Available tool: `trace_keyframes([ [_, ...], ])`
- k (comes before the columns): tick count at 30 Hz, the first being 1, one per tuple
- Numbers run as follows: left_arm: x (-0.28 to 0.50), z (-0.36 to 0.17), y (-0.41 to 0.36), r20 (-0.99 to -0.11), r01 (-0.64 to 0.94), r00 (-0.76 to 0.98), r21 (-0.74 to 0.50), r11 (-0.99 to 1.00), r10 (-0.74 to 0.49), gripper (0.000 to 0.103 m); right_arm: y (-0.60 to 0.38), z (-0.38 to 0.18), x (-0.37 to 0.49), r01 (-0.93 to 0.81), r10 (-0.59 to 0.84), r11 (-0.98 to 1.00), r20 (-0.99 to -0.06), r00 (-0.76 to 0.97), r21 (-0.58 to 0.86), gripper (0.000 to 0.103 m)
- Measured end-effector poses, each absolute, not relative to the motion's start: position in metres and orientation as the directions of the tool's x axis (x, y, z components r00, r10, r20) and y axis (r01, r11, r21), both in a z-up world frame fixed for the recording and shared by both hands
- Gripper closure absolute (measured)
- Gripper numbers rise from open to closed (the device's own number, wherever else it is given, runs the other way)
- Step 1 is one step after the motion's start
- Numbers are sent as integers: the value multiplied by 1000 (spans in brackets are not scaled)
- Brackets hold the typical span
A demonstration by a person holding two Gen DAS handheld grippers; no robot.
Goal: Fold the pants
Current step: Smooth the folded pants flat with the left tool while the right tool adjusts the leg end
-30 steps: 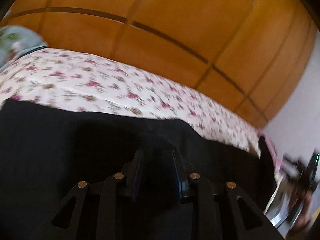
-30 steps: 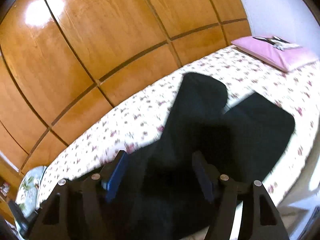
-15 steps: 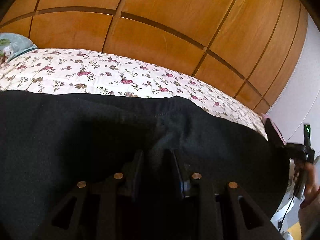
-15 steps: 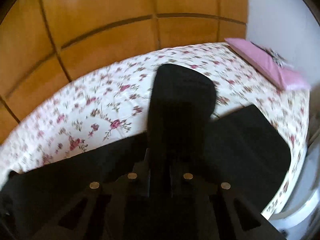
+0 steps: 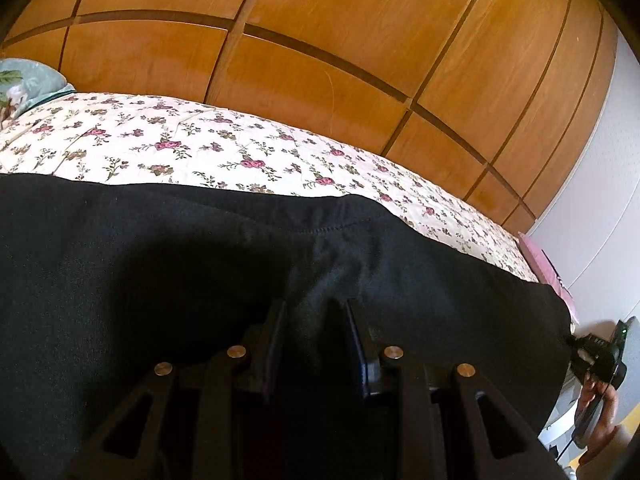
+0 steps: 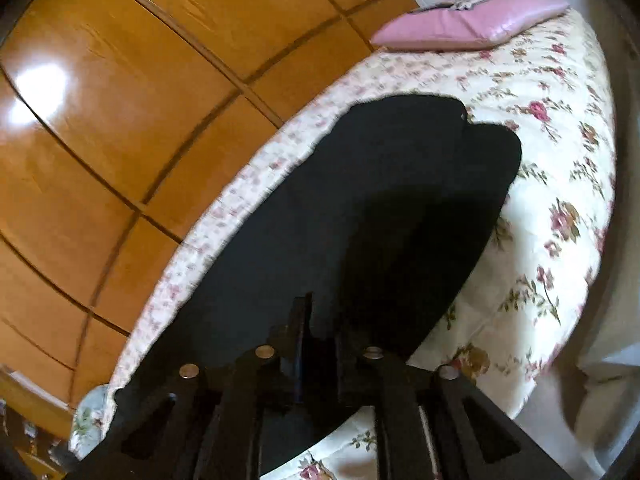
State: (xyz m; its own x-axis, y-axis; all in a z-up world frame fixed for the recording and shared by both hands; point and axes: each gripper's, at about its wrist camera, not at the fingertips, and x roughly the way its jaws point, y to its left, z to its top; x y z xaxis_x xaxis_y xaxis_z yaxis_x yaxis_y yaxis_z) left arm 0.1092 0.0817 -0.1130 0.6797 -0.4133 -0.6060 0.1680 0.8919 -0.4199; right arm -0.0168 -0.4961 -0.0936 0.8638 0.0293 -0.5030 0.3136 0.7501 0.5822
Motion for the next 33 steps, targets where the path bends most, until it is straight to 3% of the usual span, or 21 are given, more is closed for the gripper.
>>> trace_keyframes([
  [3,103,-104,70,-617,214,659,-395,894,-430,72,-504,-82,-20,263,30,756,-434,901,599,62],
  [6,90,-95,45,-597,308,633,-389,868,-492,71,-533,-80,-15,306,-1,678,-416,909,669,57],
  [8,84,-92,27,-596,370,602,-382,847,-531,71,-558,-87,-8,345,-17,595,-418,908,726,59],
  [9,82,-91,16,-601,403,584,-370,837,-546,71,-567,-92,-5,364,-18,560,-428,904,745,79],
  [10,80,-90,4,-610,436,564,-351,829,-556,71,-577,-96,0,381,-13,530,-441,897,758,92],
  [11,78,-90,-4,-616,459,551,-339,821,-562,71,-582,-97,1,396,-6,508,-457,890,765,96],
  [16,72,-81,-26,-603,532,505,-346,773,-617,71,-568,-65,-25,320,-30,583,-374,927,746,96],
  [22,78,-99,-42,-672,537,443,-331,776,-593,71,-585,-99,-24,418,-25,576,-496,868,703,97],
  [27,75,-101,-31,-669,506,426,-382,774,-609,71,-586,-101,-31,424,-46,578,-491,870,697,96],
  [29,76,-96,-25,-664,486,427,-403,775,-613,71,-584,-90,-36,454,-97,603,-504,858,657,93],
  [30,77,-92,-19,-657,469,438,-415,779,-614,71,-582,-82,-39,478,-141,614,-508,850,629,86],
  [33,86,-78,-4,-629,434,481,-434,789,-611,71,-565,-47,-54,554,-321,678,-483,815,483,85],
])
